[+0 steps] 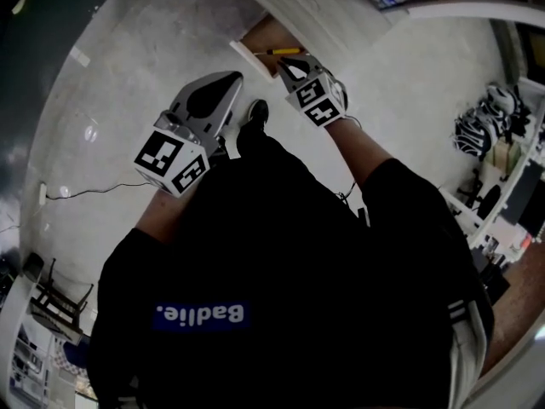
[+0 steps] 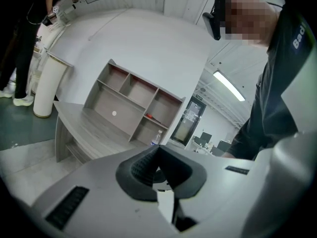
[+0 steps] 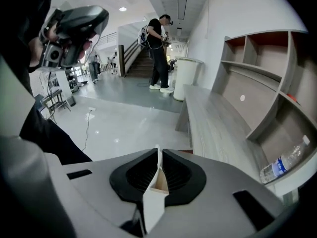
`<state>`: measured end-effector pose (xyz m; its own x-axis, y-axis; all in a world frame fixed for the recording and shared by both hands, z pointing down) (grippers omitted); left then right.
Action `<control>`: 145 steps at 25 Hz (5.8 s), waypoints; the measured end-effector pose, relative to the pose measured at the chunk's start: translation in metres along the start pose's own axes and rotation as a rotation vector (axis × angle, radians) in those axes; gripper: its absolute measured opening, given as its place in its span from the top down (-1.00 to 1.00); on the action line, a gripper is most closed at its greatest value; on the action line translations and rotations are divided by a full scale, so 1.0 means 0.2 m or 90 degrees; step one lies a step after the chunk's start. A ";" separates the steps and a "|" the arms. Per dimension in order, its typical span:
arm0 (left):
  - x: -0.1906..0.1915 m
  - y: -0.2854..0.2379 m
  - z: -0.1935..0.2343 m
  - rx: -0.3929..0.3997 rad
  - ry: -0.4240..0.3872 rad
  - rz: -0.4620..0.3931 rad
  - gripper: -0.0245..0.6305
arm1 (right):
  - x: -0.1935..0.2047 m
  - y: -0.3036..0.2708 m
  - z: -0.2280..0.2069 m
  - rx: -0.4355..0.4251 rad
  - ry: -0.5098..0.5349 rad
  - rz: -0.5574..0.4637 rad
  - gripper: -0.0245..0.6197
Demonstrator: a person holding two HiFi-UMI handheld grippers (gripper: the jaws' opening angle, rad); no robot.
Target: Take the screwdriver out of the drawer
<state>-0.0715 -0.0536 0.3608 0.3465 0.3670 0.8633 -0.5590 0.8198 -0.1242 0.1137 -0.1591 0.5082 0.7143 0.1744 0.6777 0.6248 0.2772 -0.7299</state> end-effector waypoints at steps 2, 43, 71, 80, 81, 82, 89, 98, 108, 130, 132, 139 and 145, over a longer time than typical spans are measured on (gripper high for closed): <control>0.01 0.01 0.02 -0.008 0.005 -0.004 0.92 | 0.03 -0.07 0.00 -0.002 0.019 0.026 0.82; 0.37 0.24 0.42 -0.090 0.061 0.036 0.92 | 0.57 -0.94 -0.04 0.027 0.313 0.377 0.53; 0.43 0.30 0.44 -0.095 0.082 0.078 0.92 | 0.71 -1.13 -0.09 -0.013 0.393 0.473 0.53; 0.46 0.31 0.43 -0.095 0.089 0.088 0.92 | 0.72 -1.14 -0.11 -0.009 0.389 0.474 0.55; 0.46 0.31 0.42 -0.093 0.089 0.087 0.92 | 0.71 -1.14 -0.11 -0.008 0.391 0.469 0.56; 0.46 0.32 0.42 -0.092 0.088 0.086 0.92 | 0.70 -1.14 -0.10 -0.006 0.391 0.461 0.57; 0.41 0.30 0.37 -0.082 0.073 0.070 0.92 | 0.60 -1.06 -0.11 0.020 0.339 0.412 0.62; 0.29 0.31 0.28 -0.068 0.047 0.049 0.92 | 0.43 -0.90 -0.06 0.033 0.255 0.349 0.63; 0.16 0.32 0.19 -0.012 0.008 0.042 0.92 | 0.16 -0.54 -0.03 0.084 0.130 0.244 0.63; -0.09 0.22 -0.06 0.113 -0.068 0.011 0.92 | -0.28 0.42 0.05 0.149 -0.137 -0.048 0.63; -0.11 0.20 -0.07 0.121 -0.071 0.010 0.92 | -0.30 0.48 0.08 0.147 -0.160 -0.073 0.63; -0.14 0.18 -0.12 0.146 -0.077 0.018 0.92 | -0.35 0.62 0.17 0.140 -0.241 -0.154 0.63; -0.14 0.17 -0.12 0.158 -0.079 0.029 0.92 | -0.39 0.69 0.23 0.121 -0.301 -0.226 0.63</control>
<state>-0.0820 -0.0255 0.3209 0.2306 0.3324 0.9145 -0.7442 0.6657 -0.0543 0.1307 -0.0911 0.3589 0.2288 0.4282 0.8742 0.7008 0.5509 -0.4533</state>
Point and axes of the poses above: the fingertips, and each gripper's own axes: y backward along the fingers, z to its left, x out of its underside, the point moved 9 cm from there along y, backward along the fingers, and after that the axes turned 3 degrees about -z, right-handed, at the moved point
